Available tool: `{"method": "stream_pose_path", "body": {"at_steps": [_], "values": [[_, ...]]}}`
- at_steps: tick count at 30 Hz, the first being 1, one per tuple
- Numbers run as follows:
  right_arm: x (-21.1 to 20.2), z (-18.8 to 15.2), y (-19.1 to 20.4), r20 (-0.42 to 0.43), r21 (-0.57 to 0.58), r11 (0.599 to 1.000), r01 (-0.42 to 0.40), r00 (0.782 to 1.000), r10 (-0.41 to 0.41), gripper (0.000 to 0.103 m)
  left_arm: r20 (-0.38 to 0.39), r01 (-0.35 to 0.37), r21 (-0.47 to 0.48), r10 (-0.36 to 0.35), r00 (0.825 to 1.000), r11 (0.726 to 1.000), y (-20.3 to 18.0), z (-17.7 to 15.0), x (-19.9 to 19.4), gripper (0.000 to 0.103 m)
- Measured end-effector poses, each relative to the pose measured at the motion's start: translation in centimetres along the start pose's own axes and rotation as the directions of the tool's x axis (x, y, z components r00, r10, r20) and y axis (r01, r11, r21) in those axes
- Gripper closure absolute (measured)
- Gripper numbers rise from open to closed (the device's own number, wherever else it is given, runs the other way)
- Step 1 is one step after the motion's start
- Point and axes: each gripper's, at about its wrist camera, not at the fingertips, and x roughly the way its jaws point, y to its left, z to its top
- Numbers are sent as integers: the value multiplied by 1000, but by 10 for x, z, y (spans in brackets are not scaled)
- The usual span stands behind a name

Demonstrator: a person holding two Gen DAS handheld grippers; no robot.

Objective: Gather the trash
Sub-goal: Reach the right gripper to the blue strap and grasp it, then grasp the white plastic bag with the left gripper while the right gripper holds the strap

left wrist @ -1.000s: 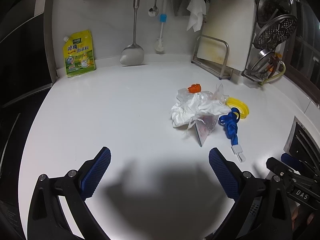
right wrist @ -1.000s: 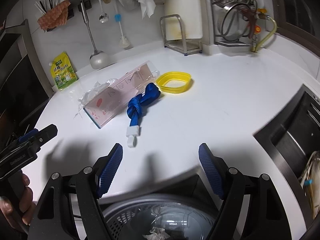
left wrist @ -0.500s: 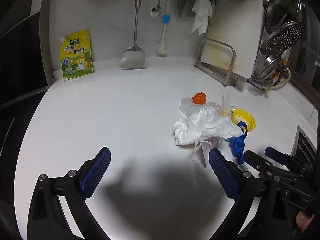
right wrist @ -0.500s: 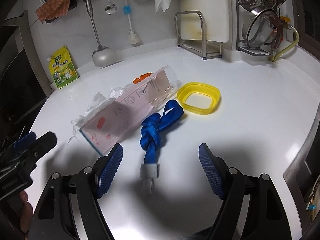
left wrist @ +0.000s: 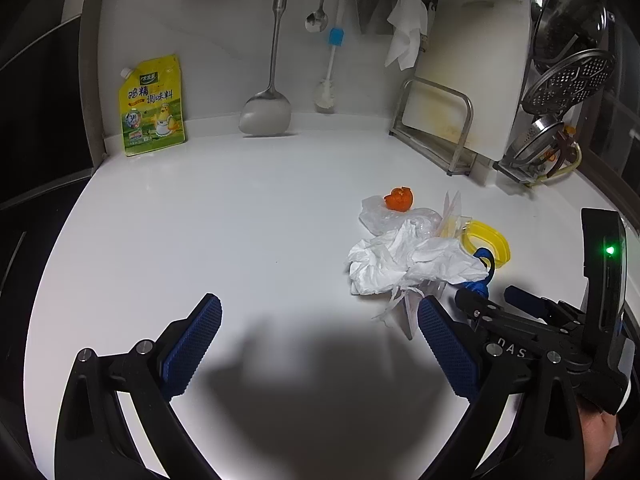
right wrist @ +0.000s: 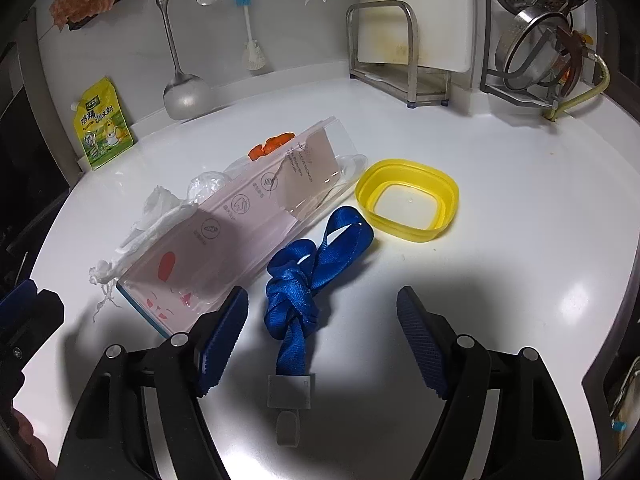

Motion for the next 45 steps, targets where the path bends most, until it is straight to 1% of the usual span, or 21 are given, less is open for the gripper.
{"method": "stream_pose_path", "body": {"at_steps": [1, 4, 6, 7, 8, 12, 17, 23, 26, 32, 34, 35, 36, 37, 39, 40, 42, 43, 44, 45], "values": [[0, 0, 1, 1, -4, 1000, 0, 1000, 0, 31, 0, 1, -1, -1, 1000, 1000, 0, 0, 0, 6], [4, -1, 4, -12, -23, 1000, -5, 1000, 5, 50, -4, 3, -2, -3, 1000, 1000, -1, 0, 2, 6], [4, -2, 5, -12, -34, 999, -17, 1000, 16, 72, -7, 4, 2, -4, 1000, 1000, -2, 0, 3, 6], [3, -2, 6, -12, -36, 999, -26, 1000, 26, 78, -7, 5, 4, -5, 1000, 1000, -2, 0, 4, 6], [1, -2, 6, -10, -37, 999, -33, 999, 32, 80, -6, 6, 7, -6, 1000, 1000, -3, 0, 4, 6], [-13, -5, -1, 21, -20, 999, -42, 999, 42, 81, -3, 25, 15, -25, 1000, 1000, -8, 1, 4, 6], [-31, -17, -22, 33, 41, 997, -58, 998, 57, 81, 4, 43, 51, -43, 999, 998, -21, 0, 4, 6], [-48, -37, -41, 34, 99, 991, -90, 996, 87, 81, -11, 33, 81, -32, 999, 996, -40, 1, 19, 6], [-56, -43, -48, 43, 116, 988, -102, 994, 97, 81, -22, 20, 110, -17, 1000, 994, -51, 4, 29, 6], [-63, -48, -55, 50, 131, 983, -127, 991, 122, 81, 11, -4, 120, 3, 1000, 993, -61, 16, 37, 8], [-63, -50, -57, 53, 134, 982, -136, 990, 130, 81, 15, -6, 119, 4, 1000, 993, -61, 19, 39, 19], [-64, -50, -57, 55, 136, 981, -139, 990, 133, 81, 8, -3, 121, 2, 1000, 993, -62, 20, 41, 29], [-64, -50, -58, 55, 137, 980, -142, 989, 135, 81, 2, 1, 121, -1, 1000, 993, -62, 21, 43, 35], [-64, -51, -58, 55, 139, 980, -144, 989, 137, 81, -9, 9, 119, -8, 1000, 993, -61, 22, 46, 37], [-64, -52, -59, 56, 141, 979, -146, 989, 139, 81, -25, 21, 110, -19, 1000, 994, -58, 22, 49, 51], [-64, -53, -59, 56, 140, 979, -147, 989, 140, 81, -31, 26, 105, -23, 999, 994, -56, 22, 49, 55], [-64, -53, -59, 56, 140, 979, -147, 988, 141, 81, -35, 35, 97, -32, 999, 995, -53, 22, 49, 70], [-64, -53, -60, 56, 141, 979, -149, 988, 142, 81, -37, 38, 92, -35, 999, 995, -51, 23, 48, 74], [-65, -54, -60, 57, 141, 979, -150, 988, 143, 81, -43, 42, 87, -38, 998, 995, -49, 23, 48, 87], [-65, -55, -60, 58, 141, 979, -150, 988, 143, 81, -48, 45, 84, -41, 998, 995, -46, 24, 48, 94]]}}
